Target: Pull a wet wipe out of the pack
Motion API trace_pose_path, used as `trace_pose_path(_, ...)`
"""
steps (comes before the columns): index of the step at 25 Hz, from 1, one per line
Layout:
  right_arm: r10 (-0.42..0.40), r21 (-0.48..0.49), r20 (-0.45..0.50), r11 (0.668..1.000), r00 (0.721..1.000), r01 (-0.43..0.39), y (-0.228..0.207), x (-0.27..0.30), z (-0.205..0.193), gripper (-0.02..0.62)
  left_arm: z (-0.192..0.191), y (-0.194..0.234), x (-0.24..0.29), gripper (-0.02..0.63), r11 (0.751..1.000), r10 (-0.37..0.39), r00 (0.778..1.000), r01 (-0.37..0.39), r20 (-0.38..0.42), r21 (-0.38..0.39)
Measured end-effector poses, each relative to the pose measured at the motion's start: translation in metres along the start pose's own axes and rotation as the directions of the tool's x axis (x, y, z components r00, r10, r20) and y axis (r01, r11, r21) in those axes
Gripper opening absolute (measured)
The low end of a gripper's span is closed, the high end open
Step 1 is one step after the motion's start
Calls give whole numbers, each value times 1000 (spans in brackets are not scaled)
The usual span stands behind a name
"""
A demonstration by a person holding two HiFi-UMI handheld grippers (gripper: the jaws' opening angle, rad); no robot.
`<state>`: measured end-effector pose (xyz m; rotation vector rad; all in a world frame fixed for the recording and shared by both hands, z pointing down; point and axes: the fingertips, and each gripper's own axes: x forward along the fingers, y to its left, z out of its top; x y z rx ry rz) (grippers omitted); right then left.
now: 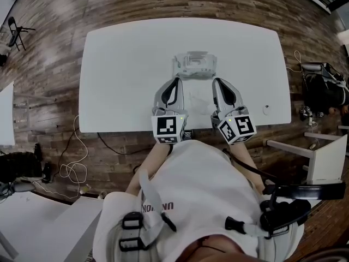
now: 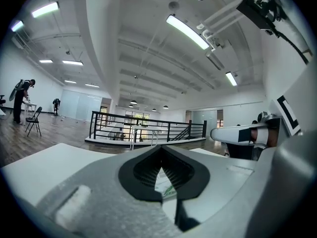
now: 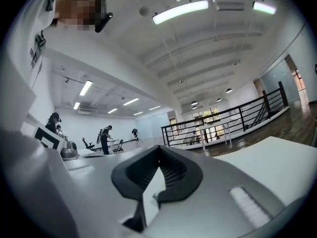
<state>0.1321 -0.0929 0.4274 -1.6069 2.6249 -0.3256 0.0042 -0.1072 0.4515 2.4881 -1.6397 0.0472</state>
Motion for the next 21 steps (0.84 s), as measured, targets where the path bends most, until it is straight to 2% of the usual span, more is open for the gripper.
trace_pose_path(3, -53, 6, 8, 999, 999, 53, -1, 4, -7, 6, 5, -11, 1, 2, 999, -30, 999, 30, 13, 12)
trace_pose_path(7, -88, -19, -43, 996, 995, 87, -2, 5, -19, 5, 7, -17, 1, 2, 998, -49, 999, 48, 16, 28)
trace_pose_path(21, -92, -54, -77, 995, 993, 88, -2, 13, -23, 5, 5, -11, 5, 2, 999, -43, 999, 43, 6, 28)
